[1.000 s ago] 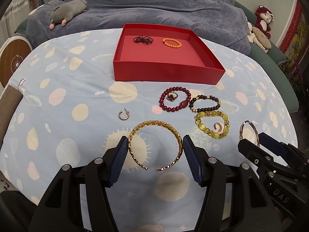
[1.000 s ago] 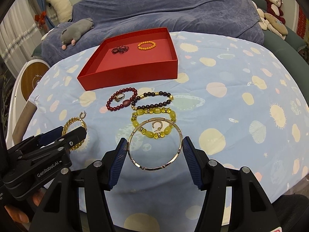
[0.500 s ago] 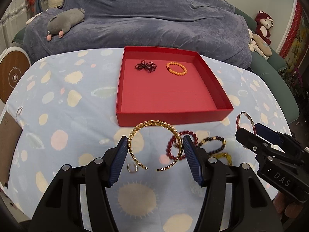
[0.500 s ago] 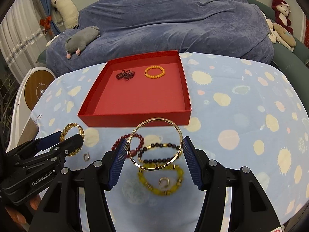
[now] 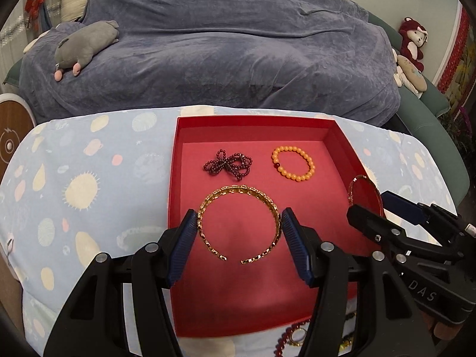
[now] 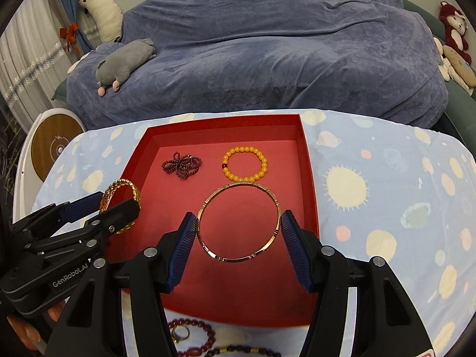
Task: Organize jewelry
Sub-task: 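Carry the cuff and bangle into the red box and open both tools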
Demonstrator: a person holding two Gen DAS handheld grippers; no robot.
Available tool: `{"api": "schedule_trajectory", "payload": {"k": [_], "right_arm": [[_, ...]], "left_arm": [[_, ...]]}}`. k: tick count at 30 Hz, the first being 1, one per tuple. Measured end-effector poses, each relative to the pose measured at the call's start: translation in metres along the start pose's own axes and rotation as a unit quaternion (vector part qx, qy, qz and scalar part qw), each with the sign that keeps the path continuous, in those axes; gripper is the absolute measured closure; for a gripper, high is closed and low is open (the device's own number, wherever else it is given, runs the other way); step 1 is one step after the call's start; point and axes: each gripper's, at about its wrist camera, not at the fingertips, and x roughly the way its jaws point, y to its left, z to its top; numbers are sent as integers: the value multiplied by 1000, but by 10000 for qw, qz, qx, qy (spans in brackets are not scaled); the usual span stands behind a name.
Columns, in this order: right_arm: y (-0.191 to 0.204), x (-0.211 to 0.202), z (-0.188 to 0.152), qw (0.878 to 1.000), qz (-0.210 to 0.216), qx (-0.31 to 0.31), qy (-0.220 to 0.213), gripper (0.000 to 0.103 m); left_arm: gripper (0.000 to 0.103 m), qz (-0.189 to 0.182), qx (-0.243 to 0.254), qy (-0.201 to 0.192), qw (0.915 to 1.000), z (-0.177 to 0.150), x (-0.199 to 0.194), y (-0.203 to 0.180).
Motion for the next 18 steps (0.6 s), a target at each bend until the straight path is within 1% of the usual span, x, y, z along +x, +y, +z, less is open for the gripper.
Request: {"api": "schedule_trajectory", "payload": {"k": [4,8,14,18], "right_arm": [[0,25,8,9999,-18,-121,88,46],[-5,44,10,9997,-42,-72,213,46],[-10,58,8,9994,-22,-40,351,45],[-10,58,8,9995,-111,-47,294,45]], "left_arm": [[47,-7,-44,138,9999,10,26,6],[47,-6,-48,244,9997,11,44,8],[47,-22,-120,299,9995,9,57,10],[43,-63,-198,279,9994,9,57,13]]}}
